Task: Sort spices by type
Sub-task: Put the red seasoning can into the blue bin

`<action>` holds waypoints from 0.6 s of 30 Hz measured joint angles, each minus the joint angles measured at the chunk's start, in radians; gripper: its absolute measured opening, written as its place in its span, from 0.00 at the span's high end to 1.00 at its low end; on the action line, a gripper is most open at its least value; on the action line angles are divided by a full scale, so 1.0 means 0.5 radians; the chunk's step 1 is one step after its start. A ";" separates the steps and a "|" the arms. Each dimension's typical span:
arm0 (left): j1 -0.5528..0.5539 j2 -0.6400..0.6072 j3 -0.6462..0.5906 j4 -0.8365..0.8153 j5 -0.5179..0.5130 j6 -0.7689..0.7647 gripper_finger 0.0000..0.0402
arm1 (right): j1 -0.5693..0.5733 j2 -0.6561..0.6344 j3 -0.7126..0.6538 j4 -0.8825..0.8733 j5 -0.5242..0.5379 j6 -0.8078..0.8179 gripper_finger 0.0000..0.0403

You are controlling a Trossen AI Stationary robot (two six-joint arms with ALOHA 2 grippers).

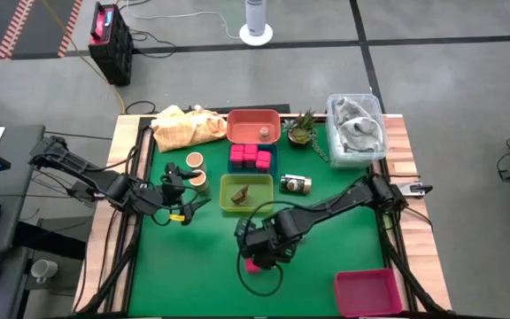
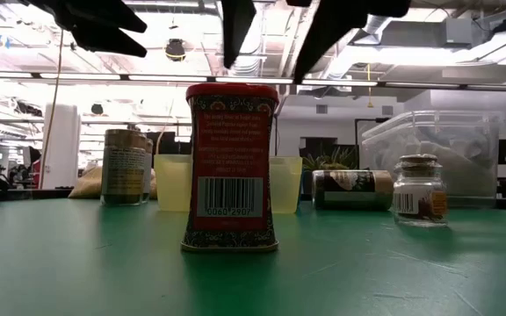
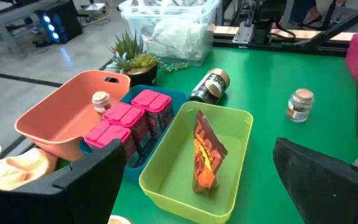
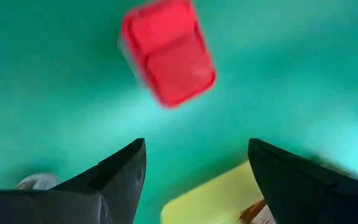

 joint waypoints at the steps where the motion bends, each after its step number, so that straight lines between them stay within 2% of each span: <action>1: 0.000 0.000 0.000 -0.001 0.000 -0.011 0.03 | 0.010 -0.003 -0.024 0.059 0.000 -0.036 0.22; 5: 0.000 0.000 0.000 -0.001 0.000 -0.045 0.03 | 0.045 -0.001 -0.055 0.138 -0.004 -0.146 0.22; 8: 0.000 0.000 0.000 -0.001 0.000 -0.075 0.03 | 0.053 -0.002 -0.053 0.164 -0.092 -0.163 0.22; 18: 0.000 0.002 -0.001 -0.018 -0.001 -0.132 0.03 | 0.055 0.073 -0.054 0.247 -0.167 -0.263 0.29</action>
